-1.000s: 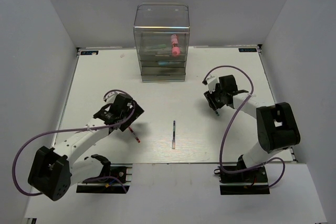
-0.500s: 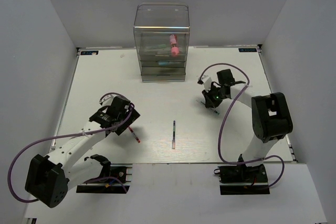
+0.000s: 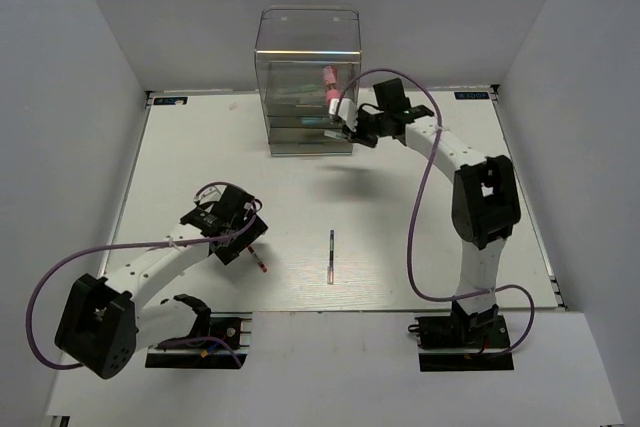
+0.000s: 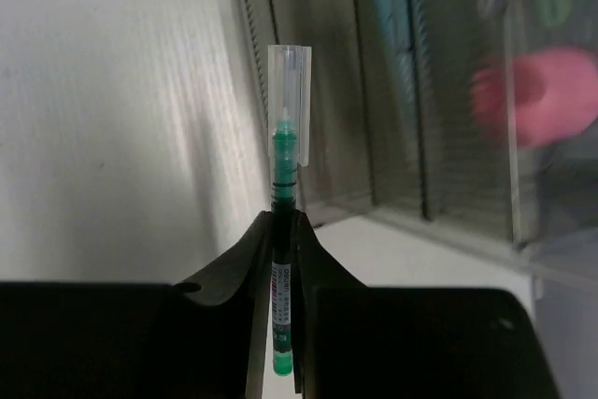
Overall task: Sort the stationery into containers
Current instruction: Pick up the pen from the center of the board, then place the pen in the drawer, then pick up the pen from the center of the board.
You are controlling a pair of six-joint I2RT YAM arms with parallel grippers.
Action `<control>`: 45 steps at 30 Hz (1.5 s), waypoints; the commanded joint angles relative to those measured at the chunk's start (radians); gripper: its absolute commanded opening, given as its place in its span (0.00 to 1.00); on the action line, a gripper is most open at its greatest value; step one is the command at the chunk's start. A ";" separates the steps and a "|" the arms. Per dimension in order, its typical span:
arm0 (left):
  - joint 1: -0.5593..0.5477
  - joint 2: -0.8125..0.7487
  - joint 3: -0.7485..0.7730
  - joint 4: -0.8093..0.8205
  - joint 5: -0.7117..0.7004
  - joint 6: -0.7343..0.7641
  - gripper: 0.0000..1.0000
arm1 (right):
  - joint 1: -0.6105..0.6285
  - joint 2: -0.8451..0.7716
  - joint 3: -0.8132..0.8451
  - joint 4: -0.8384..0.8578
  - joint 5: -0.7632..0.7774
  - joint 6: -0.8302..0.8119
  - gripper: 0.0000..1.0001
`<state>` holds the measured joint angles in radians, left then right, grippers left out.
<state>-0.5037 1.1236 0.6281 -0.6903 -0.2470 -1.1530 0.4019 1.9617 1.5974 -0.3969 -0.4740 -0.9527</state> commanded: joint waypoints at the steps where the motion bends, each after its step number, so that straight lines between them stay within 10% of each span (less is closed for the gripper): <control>1: -0.010 -0.001 0.019 -0.017 -0.005 -0.008 0.92 | 0.034 0.058 0.126 0.042 0.027 -0.101 0.00; 16: -0.010 0.099 0.030 0.002 0.015 0.010 0.91 | 0.136 0.350 0.372 0.211 0.086 -0.189 0.01; 23: -0.010 0.099 0.010 0.011 0.024 0.010 0.87 | 0.140 0.385 0.409 0.221 0.120 -0.190 0.39; 41: -0.010 0.264 0.050 -0.005 0.052 0.029 0.42 | 0.129 -0.216 -0.347 0.385 -0.129 0.143 0.48; 44: -0.010 0.274 0.059 0.006 0.052 0.038 0.25 | 0.124 -0.289 -0.430 0.417 -0.094 0.222 0.61; 45: -0.010 0.274 0.068 0.006 0.061 0.047 0.20 | 0.117 -0.294 -0.450 0.432 -0.071 0.346 0.90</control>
<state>-0.5098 1.3781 0.6880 -0.6846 -0.2001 -1.1210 0.5274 1.7069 1.1950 -0.0433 -0.5522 -0.7929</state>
